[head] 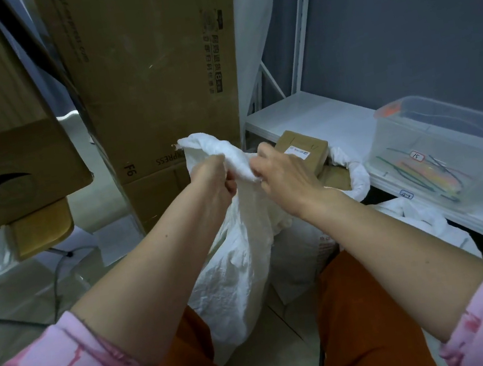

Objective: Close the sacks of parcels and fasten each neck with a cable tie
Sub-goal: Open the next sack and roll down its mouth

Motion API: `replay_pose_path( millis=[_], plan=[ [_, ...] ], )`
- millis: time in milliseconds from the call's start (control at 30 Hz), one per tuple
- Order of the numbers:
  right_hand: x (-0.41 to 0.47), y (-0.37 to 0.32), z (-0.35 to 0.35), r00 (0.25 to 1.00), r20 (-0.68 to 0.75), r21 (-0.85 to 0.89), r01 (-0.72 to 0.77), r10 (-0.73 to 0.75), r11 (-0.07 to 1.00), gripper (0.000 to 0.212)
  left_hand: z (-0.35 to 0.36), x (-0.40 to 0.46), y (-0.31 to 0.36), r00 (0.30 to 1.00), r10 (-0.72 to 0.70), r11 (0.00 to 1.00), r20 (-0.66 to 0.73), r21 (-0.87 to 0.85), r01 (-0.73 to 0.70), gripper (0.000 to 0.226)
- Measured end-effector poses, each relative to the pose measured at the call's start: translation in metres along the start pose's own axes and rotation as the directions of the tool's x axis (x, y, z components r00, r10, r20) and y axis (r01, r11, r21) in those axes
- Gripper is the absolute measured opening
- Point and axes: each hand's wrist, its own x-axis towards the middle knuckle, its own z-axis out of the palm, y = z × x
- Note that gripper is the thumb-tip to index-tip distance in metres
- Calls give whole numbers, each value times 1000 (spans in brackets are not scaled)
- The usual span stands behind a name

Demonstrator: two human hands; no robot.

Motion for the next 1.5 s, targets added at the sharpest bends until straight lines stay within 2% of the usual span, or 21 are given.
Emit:
replay_pose_path(
  millis=[67, 133, 200, 233, 267, 300, 333, 400, 500, 600, 700, 767, 833, 900, 1000, 1067, 1167, 1233, 1333, 1433, 1500],
  plan=[
    [-8, -6, -4, 989, 15, -59, 145, -145, 988, 30, -4, 6, 6, 998, 34, 999, -61, 6, -34, 29],
    [-14, -8, -2, 975, 56, -69, 220, -217, 973, 29, -10, 13, 7, 999, -6, 999, -54, -46, 4, 29],
    [-15, -7, 3, 970, 212, 44, 112, -119, 993, 10, -14, 16, 3, 999, -42, 988, 1, -147, 42, 23],
    [-12, -6, 3, 939, 343, 139, -56, 5, 989, 12, -14, 15, 0, 999, -46, 986, 28, -161, 50, 23],
    [-9, -6, 0, 890, 442, 251, -236, 106, 939, 23, -13, 14, -4, 997, -57, 984, 54, -165, 65, 25],
    [-5, -5, -2, 872, 454, 362, -367, 181, 857, 30, -13, 13, -7, 995, -66, 985, 76, -154, 77, 25],
    [1, -5, -6, 881, 398, 433, -427, 257, 794, 32, -12, 11, -10, 991, -84, 985, 101, -144, 98, 24],
    [11, -5, -11, 896, 254, 437, -442, 365, 783, 32, -11, 8, -15, 981, -137, 984, 136, -100, 151, 22],
    [15, -6, -10, 885, 246, 467, -465, 394, 752, 27, -11, 4, -17, 979, -130, 989, 159, 90, 117, 5],
    [8, -7, -2, 915, 221, 386, -400, 338, 831, 31, -14, 10, -10, 993, 14, 981, 114, 188, -35, 7],
    [-4, -16, 2, 966, 219, 236, -189, 137, 953, 34, -19, 13, -1, 983, 173, 973, 61, 144, -180, 2],
    [-11, -24, 5, 969, 245, 151, -57, 18, 987, 31, -21, 16, 1, 973, 230, 956, 19, 180, -230, 10],
    [-12, -27, 7, 941, 339, 182, -59, -6, 982, 24, -21, 17, 2, 972, 236, 951, 5, 207, -232, 17],
    [-6, -26, 4, 880, 472, 353, -242, 51, 904, 28, -23, 18, -1, 980, 190, 968, 59, 154, -197, 26],
    [4, -24, -9, 827, 499, 590, -542, 258, 598, 45, -27, 13, -5, 988, 53, 987, 142, 143, -74, 23],
    [11, -19, -12, 796, 433, 638, -602, 423, 480, 48, -29, 8, -7, 977, -11, 983, 213, 181, -29, 24],
    [14, -17, -11, 786, 399, 661, -604, 472, 446, 45, -34, 0, -9, 964, -28, 951, 266, 303, -57, 26],
    [14, -18, -6, 801, 381, 639, -589, 462, 495, 37, -36, -1, -8, 974, 20, 921, 228, 374, -107, 18],
    [10, -24, 2, 865, 285, 494, -501, 413, 710, 33, -34, 2, -1, 973, 172, 899, 155, 379, -220, 8],
    [2, -34, 8, 938, 246, 394, -326, 243, 859, 34, -33, 3, 1, 949, 270, 815, 164, 487, -316, 24],
    [0, -38, 10, 951, 276, 406, -248, 141, 880, 27, -33, 0, -1, 926, 330, 752, 184, 542, -375, 12]
  ],
)
